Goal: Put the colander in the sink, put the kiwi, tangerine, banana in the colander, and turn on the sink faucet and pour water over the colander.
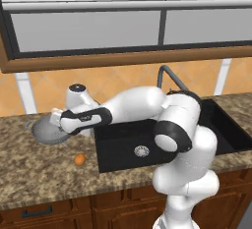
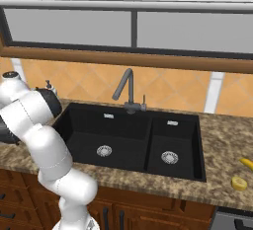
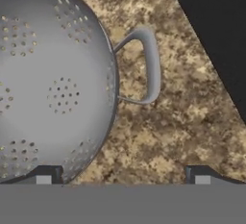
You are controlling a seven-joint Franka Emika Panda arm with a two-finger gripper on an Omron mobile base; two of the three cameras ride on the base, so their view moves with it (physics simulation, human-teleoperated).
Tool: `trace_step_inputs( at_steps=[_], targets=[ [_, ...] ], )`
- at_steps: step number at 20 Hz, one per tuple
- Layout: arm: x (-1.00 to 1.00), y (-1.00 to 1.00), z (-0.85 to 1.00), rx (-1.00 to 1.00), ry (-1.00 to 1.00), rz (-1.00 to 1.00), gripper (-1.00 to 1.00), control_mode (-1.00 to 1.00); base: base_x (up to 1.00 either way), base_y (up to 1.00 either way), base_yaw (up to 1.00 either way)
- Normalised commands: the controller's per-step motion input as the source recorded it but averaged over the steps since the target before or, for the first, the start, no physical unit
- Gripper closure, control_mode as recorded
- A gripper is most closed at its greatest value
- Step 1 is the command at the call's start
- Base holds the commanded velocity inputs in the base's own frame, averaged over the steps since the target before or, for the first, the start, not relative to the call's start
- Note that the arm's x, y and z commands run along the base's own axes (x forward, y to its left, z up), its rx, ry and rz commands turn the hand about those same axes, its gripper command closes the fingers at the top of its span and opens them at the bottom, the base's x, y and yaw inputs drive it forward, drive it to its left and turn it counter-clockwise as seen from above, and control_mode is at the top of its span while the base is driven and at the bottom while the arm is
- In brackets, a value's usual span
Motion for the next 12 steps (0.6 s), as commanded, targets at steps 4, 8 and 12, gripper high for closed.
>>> trace_step_inputs(
  at_steps=[4, 8, 12],
  targets=[
    [0.21, 0.02, -0.28, 0.0, 0.0, 0.0, -1.0, -1.0, 0.0, 0.0, 0.0],
    [0.28, 0.06, -0.23, 0.0, 0.0, 0.0, -1.0, -1.0, 0.0, 0.0, 0.0],
    [0.28, 0.11, -0.26, 0.0, 0.0, 0.0, -1.0, -1.0, 0.0, 0.0, 0.0]
  ],
)
